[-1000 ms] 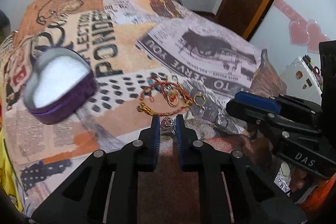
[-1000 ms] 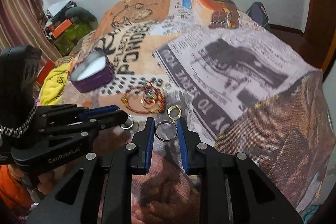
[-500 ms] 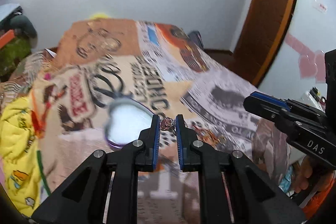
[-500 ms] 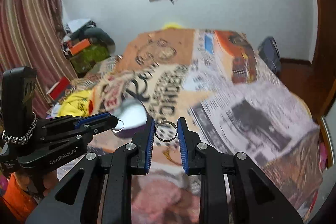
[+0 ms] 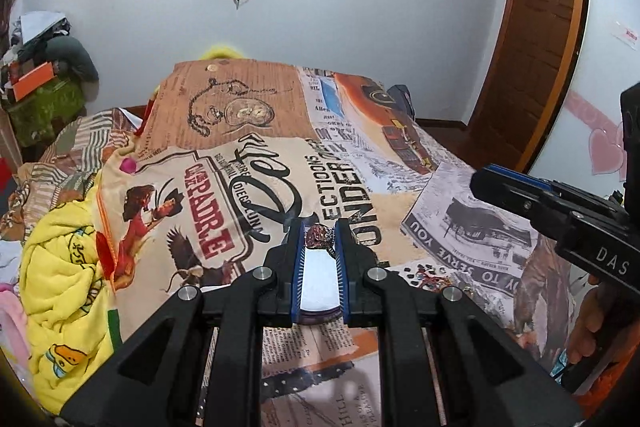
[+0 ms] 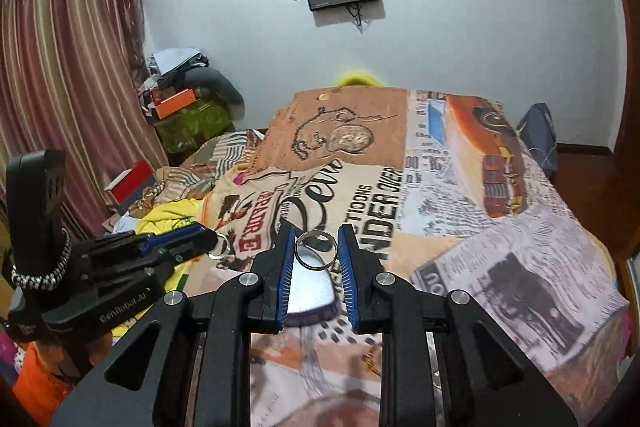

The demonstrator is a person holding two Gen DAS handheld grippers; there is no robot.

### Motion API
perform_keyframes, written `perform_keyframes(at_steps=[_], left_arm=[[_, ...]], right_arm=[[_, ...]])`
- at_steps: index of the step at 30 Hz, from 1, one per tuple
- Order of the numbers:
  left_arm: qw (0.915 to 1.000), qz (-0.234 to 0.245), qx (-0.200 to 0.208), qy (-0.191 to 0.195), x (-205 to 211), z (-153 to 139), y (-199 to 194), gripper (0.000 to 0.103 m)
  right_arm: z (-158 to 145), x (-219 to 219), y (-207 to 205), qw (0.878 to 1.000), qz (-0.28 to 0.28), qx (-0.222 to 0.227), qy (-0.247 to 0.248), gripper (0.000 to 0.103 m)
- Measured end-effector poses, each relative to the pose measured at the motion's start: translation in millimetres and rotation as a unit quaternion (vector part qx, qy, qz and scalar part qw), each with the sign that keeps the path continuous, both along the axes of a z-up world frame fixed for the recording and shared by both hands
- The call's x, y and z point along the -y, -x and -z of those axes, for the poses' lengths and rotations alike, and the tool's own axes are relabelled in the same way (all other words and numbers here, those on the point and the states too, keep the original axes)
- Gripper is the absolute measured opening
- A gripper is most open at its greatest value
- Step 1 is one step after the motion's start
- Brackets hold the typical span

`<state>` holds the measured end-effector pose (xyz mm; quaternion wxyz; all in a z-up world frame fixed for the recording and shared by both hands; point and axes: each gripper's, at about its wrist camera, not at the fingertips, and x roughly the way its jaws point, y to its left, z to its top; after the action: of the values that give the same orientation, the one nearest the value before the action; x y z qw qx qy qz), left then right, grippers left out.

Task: Organize jewelry
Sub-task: 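Carry both rings over the heart tin and open both tools to drop them in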

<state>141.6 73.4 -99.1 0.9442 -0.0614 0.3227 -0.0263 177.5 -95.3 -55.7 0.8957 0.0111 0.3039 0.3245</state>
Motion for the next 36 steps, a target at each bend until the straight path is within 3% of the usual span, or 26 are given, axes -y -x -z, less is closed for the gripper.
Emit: perform_keyframes(at_steps=[18,28,36], left_arm=[[0.9963,0.030,-0.081,0.003,-3.1,70.4,-46.9,0.014],[0.9943,0.049,-0.095,-0.004,-1.1,81.2,-53.6,0.014],[0.9962,0.017,-0.083,-0.018,-8.7,76.3,-48.8,0.014]], right_arm=[[57.1,-37.7,-33.8,0.996,-0.034,-0.072,0.034,0.020],[75.8,-50.2,-42.3,0.992,-0.063,-0.102,0.050,0.020],[84.8,-53.4,-45.4,0.989,-0.063,-0.118,0.058,0.020]])
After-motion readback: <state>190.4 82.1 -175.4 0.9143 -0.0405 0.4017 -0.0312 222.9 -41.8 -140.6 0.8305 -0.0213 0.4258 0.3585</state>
